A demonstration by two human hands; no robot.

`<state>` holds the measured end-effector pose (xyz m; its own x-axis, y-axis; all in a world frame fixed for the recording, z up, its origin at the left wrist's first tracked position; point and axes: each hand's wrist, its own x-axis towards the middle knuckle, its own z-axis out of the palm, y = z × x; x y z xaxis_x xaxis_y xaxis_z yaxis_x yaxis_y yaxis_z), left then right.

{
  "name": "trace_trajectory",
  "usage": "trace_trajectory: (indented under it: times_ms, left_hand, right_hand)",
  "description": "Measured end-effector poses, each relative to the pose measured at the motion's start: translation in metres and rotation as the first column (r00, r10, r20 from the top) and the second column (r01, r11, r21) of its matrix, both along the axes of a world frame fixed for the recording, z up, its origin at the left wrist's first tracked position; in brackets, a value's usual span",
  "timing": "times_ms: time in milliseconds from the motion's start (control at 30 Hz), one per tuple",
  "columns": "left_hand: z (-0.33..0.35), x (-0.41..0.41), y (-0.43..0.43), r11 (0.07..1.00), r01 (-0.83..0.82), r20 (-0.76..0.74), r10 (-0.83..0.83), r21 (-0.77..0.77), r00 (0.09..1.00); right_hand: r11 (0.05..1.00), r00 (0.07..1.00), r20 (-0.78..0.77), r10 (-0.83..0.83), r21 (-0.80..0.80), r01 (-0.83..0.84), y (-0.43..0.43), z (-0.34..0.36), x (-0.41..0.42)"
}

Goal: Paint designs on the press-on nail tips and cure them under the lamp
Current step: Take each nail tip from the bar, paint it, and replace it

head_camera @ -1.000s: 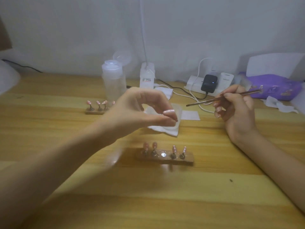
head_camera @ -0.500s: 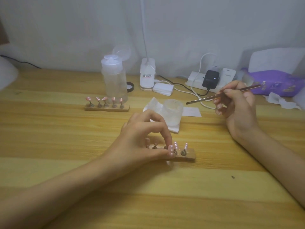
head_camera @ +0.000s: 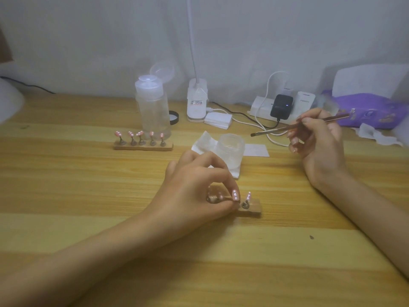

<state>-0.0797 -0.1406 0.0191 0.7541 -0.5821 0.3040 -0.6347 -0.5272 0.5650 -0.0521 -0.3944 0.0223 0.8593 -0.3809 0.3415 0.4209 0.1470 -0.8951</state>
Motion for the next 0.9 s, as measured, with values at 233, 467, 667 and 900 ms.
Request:
trace_trajectory:
  times_ms: [233, 467, 667, 900]
  left_hand:
    - [0.002, -0.006, 0.001, 0.998, 0.003, 0.429, -0.032, 0.070, 0.903]
    - [0.037, 0.016, 0.014, 0.917, 0.229, 0.231, -0.157, -0.327, 0.960]
    - [0.031, 0.059, 0.007, 0.844, -0.041, -0.233, -0.101, -0.534, 0.967]
    - [0.010, 0.072, -0.005, 0.795, -0.113, -0.280, -0.074, -0.597, 0.957]
  right_hand:
    - [0.994, 0.996, 0.008, 0.089, -0.059, -0.088, 0.004, 0.006, -0.002]
    - [0.916, 0.989, -0.033, 0.147, -0.372, -0.149, 0.024, 0.024, -0.003]
    - [0.851, 0.987, -0.099, 0.129, -0.499, -0.161, 0.035, 0.023, 0.004]
    - [0.817, 0.977, -0.142, 0.160, -0.536, -0.212, 0.037, 0.018, 0.004]
